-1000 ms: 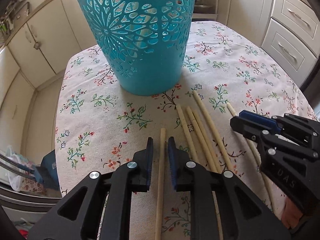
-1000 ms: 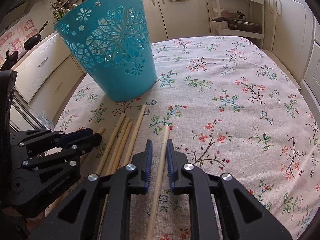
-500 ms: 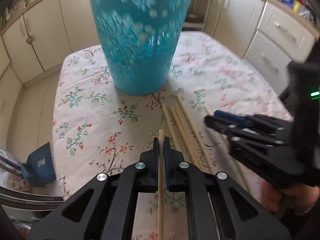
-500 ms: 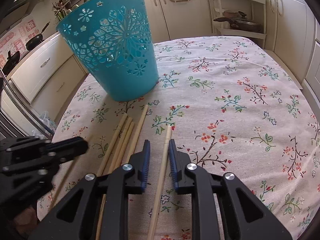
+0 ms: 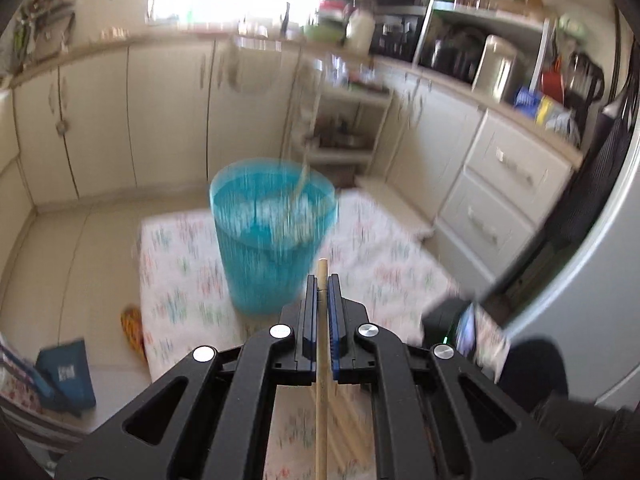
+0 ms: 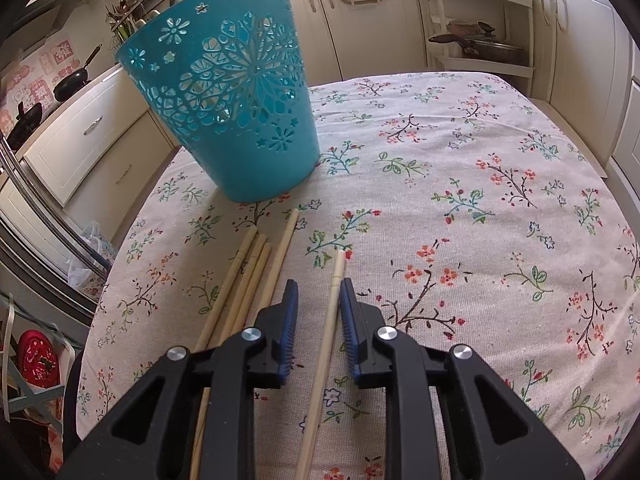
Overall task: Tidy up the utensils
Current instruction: 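Lift the stick with the left tool up over the teal basket, then open the left tool to drop the stick into the basket, then close the right tool on one wooden stick, then lift the stick over the teal basket and open the right tool, then move both tools back down to the remaining wooden sticks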
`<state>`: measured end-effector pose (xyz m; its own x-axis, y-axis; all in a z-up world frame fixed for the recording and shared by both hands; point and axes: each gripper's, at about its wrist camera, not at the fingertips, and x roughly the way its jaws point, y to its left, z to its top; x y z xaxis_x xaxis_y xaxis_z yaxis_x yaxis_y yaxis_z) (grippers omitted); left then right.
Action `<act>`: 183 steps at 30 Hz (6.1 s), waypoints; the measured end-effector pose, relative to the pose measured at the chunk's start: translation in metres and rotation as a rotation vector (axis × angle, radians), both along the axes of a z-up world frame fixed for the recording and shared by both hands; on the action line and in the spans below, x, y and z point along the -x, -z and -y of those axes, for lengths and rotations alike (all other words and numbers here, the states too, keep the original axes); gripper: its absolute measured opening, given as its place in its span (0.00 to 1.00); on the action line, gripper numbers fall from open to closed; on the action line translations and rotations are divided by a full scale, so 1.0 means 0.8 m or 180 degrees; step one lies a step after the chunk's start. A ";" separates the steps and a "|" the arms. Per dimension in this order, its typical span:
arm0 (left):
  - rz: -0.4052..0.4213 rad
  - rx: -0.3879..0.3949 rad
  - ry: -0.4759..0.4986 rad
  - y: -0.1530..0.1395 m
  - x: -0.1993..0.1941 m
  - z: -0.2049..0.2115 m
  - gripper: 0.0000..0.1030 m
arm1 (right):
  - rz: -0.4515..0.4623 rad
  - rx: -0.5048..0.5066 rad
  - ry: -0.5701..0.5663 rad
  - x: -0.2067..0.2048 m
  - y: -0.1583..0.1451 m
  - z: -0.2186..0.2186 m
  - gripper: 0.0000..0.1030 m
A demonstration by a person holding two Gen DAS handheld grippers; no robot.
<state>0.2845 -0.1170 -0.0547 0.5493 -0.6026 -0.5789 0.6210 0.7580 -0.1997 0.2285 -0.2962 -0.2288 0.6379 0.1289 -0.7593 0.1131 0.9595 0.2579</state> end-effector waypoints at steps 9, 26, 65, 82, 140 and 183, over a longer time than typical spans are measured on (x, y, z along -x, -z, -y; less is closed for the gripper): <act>0.0682 0.0414 -0.0485 -0.098 -0.069 0.026 0.05 | 0.0001 0.0001 0.0000 -0.001 0.000 0.000 0.22; 0.0838 0.0514 -0.1110 -0.045 -0.189 0.077 0.05 | 0.0005 0.0013 -0.0023 -0.002 -0.001 -0.003 0.24; -0.0088 -0.0492 -0.1489 0.197 -0.051 -0.023 0.84 | -0.0215 0.0455 -0.0044 0.001 -0.003 -0.007 0.11; -0.0154 -0.0600 -0.1539 0.203 -0.055 -0.017 0.89 | -0.0163 0.0407 -0.0009 0.017 -0.003 -0.005 0.06; -0.0253 -0.0505 -0.1540 0.209 -0.060 -0.026 0.90 | 0.1675 0.0019 0.0580 -0.071 -0.201 -0.022 0.08; -0.0330 -0.0585 -0.1344 0.217 -0.060 -0.015 0.91 | -0.0159 0.0404 0.0035 -0.011 -0.003 -0.043 0.09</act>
<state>0.3329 -0.1052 -0.2281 0.6579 -0.2213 -0.7199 0.2347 0.9685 -0.0832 0.2371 -0.2616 -0.2264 0.5997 0.0232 -0.7999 0.1333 0.9827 0.1284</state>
